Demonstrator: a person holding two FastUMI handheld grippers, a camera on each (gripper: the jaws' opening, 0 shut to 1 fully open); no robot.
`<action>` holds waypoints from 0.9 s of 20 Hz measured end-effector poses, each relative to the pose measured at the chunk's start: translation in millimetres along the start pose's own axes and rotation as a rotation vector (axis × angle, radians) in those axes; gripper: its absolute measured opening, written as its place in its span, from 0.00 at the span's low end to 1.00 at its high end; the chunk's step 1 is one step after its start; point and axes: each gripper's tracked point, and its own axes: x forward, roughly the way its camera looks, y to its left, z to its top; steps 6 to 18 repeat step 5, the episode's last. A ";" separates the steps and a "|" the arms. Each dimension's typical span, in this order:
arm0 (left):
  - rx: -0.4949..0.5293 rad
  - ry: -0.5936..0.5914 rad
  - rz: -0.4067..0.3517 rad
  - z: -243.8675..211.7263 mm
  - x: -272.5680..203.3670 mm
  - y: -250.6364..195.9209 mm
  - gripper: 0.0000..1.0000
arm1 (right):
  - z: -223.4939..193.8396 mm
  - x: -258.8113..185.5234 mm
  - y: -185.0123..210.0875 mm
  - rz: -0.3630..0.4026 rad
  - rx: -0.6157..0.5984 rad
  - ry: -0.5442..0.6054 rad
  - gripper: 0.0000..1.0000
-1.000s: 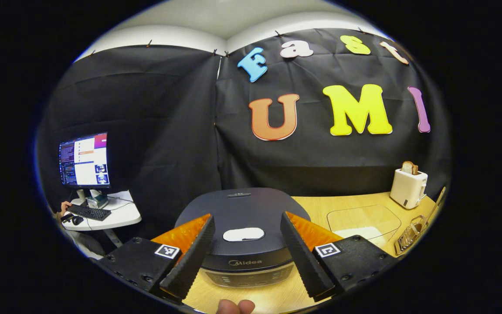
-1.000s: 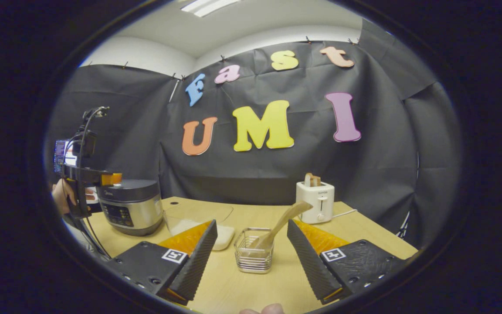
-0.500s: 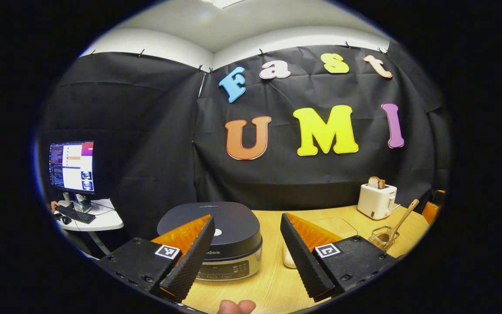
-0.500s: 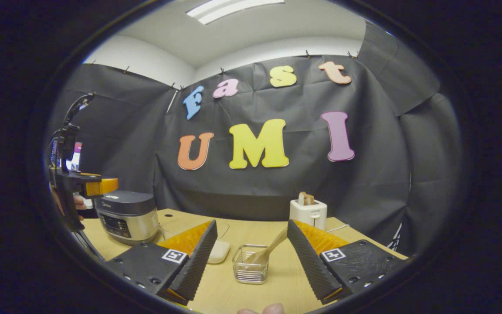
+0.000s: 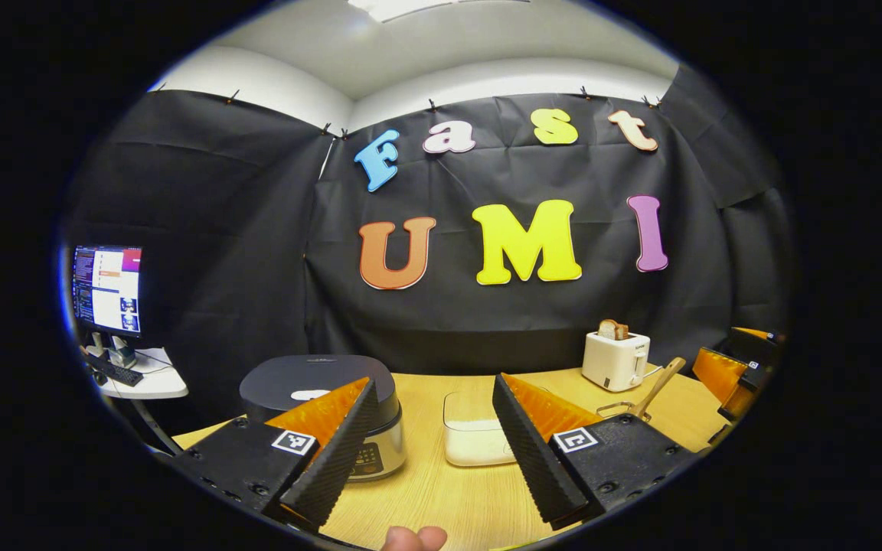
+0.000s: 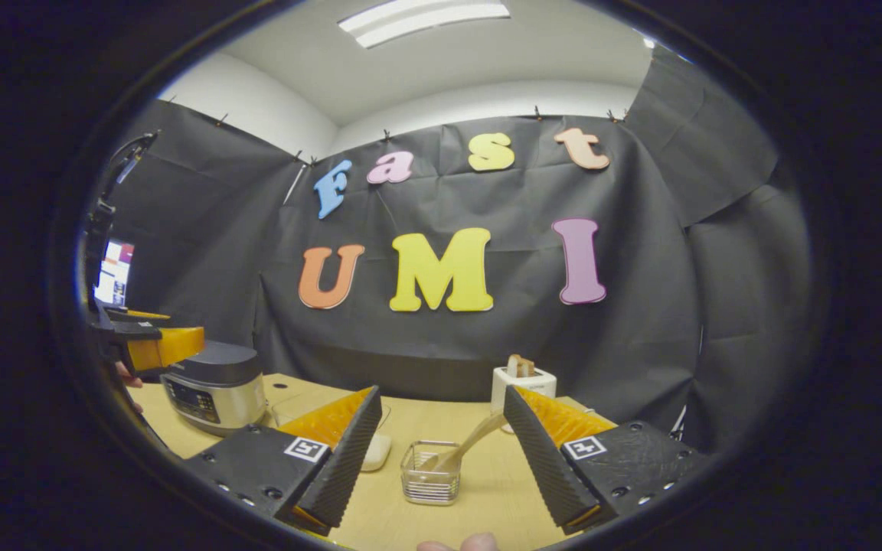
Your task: Close the left gripper, press the button to open the rice cooker; take a wooden spoon from the chopstick holder with the right hand, scoop a spoonful of rice and pour it into the rice cooker, then put the wooden spoon back into the chopstick holder.
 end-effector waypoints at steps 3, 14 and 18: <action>0.031 0.009 0.004 0.4 -0.7 -4.5 0.96 | 2.3 -2.3 3.2 -0.011 0.007 0.002 0.95; 0.062 0.024 0.011 -3.9 1.5 -1.7 0.96 | 1.5 -3.8 7.3 -0.017 0.006 0.014 0.95; 0.062 0.024 0.011 -3.9 1.5 -1.7 0.96 | 1.5 -3.8 7.3 -0.017 0.006 0.014 0.95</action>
